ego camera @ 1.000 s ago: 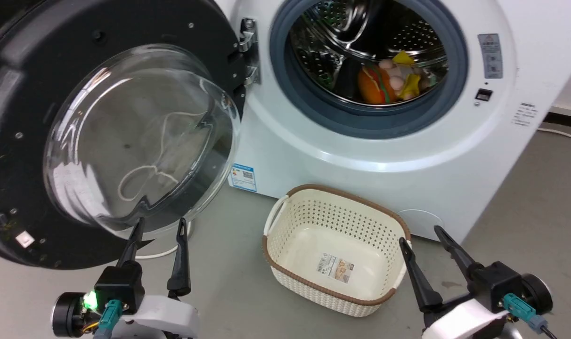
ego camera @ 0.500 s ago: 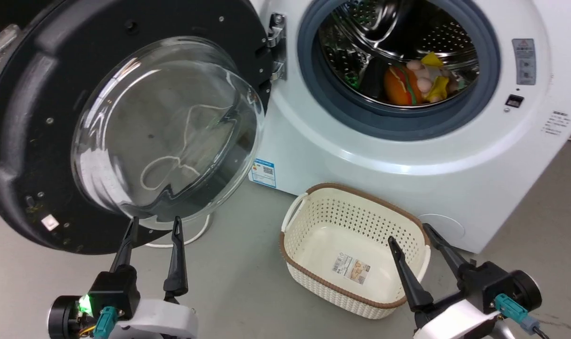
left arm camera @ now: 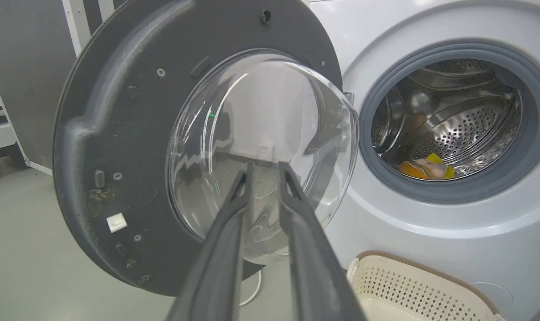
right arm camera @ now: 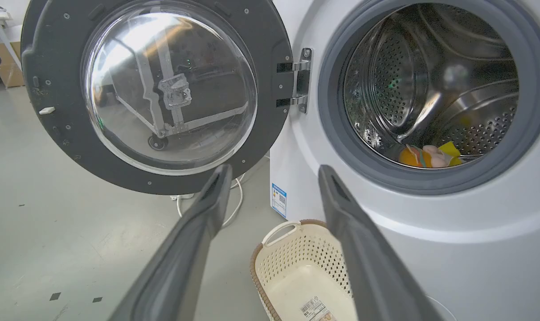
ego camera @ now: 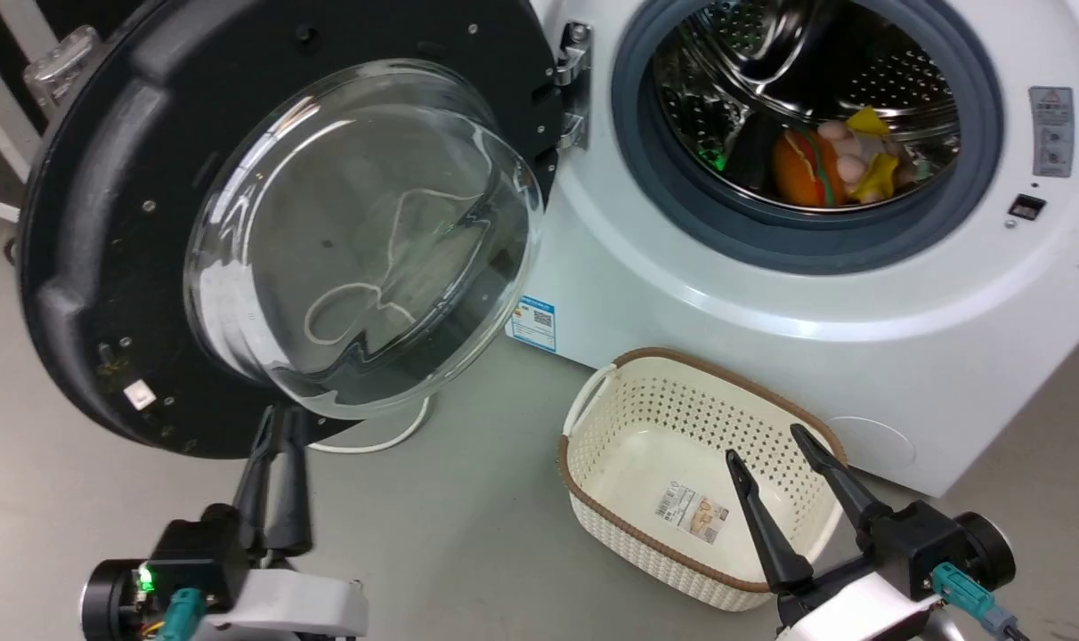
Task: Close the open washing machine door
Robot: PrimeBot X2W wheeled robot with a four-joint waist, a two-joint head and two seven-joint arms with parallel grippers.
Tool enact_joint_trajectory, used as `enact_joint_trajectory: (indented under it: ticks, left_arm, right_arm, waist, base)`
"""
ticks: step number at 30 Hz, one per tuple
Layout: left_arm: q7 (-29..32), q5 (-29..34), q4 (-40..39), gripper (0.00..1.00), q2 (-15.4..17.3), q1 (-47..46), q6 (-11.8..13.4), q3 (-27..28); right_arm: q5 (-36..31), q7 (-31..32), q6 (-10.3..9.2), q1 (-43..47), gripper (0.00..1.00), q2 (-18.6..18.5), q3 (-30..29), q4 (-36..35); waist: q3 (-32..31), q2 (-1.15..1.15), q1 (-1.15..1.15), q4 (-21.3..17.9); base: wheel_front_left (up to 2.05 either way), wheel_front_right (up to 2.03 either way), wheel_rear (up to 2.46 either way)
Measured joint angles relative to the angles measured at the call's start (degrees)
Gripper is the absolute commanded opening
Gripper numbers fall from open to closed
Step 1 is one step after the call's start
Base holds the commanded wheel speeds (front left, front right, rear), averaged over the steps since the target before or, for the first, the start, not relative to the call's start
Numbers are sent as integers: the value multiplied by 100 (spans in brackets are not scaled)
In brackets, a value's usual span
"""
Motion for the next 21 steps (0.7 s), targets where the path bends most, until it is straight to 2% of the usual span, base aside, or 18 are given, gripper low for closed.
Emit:
enact_joint_trajectory:
  ticks: [4, 6, 7, 8, 14, 17, 21]
  left_arm:
    - [-57, -192, -97, 0, -1, -3, -77, 141]
    - [-81, -278, -188, 0, 1, -30, -249, 316]
    - [-81, -278, -188, 0, 1, -30, -249, 316]
    - [-120, -387, -232, 0, 18, -122, -378, 492]
    - [-178, -816, -259, 0, 226, -698, -573, 1080]
    - [-197, -1602, 294, 0, 514, -1400, -673, 1584]
    - [294, -2606, 1163, 0, 961, -2240, -682, 2145]
  right_arm:
    - [0, -29, 0, 2, 100, 0, -27, -2]
    - [-2, -75, 0, 7, 100, 0, -60, -22]
    - [-2, -75, 0, 7, 100, 0, -60, -22]
    - [-13, -103, 0, 20, 100, -4, -85, -46]
    - [-36, -168, 0, 57, 100, -56, -158, -143]
    - [-76, -213, 0, 104, 100, -121, -207, -220]
    - [-80, -264, 0, 90, 100, -192, -163, -289]
  waist:
    - [8, 0, 0, 101]
    - [58, 0, -1, 166]
    - [58, 0, -1, 166]
    - [106, 0, -1, 212]
    - [274, 0, -1, 324]
    - [442, 0, -1, 416]
    - [660, 0, 0, 419]
  base:
    - [0, 0, 0]
    - [0, 0, 0]
    - [0, 0, 0]
    - [0, 0, 0]
    - [0, 0, 0]
    - [0, 0, 0]
    - [0, 0, 0]
